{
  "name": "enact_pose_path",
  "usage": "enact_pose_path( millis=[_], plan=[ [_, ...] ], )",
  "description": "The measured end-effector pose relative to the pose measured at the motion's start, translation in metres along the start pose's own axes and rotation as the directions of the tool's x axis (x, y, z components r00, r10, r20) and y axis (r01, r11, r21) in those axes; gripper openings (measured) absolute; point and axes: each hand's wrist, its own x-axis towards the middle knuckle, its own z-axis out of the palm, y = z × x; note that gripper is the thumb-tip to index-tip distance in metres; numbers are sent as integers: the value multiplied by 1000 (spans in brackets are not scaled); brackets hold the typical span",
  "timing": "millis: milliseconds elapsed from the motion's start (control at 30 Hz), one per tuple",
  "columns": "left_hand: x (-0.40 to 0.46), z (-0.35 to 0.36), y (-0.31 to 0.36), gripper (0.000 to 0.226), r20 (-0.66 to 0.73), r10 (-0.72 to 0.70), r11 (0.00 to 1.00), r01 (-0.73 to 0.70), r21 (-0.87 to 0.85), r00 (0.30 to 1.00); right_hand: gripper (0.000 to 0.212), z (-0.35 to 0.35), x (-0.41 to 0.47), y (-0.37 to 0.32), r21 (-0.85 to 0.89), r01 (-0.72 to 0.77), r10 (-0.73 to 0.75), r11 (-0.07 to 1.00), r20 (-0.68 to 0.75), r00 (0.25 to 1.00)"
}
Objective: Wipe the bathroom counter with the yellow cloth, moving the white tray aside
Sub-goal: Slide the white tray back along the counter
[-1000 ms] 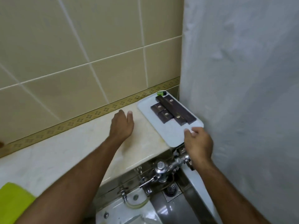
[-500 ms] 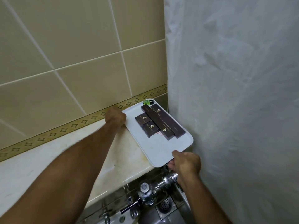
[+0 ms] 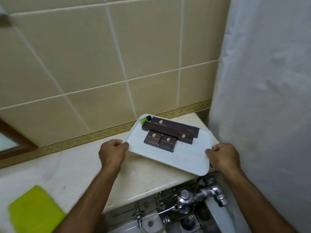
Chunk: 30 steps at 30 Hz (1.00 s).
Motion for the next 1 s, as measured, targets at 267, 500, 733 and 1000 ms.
enact_pose_path(
  millis=[267,500,733,1000],
  plan=[
    [20,-128,-90,17,-81,-73,966,91,243,994,19,139,-8,-79,-263,260,-206,929,215,955],
    [37,-147,-127,17,-84,-126,936,147,319,988,8,205,-14,-120,-394,347,-250,851,277,928],
    [56,-139,-140,23,-56,-27,890,50,454,998,4,228,-12,-124,-452,317,-235,834,228,945],
    [103,-221,-170,63,185,-21,465,-155,872,982,36,207,-95,-119,-186,511,-493,839,138,859]
  ],
)
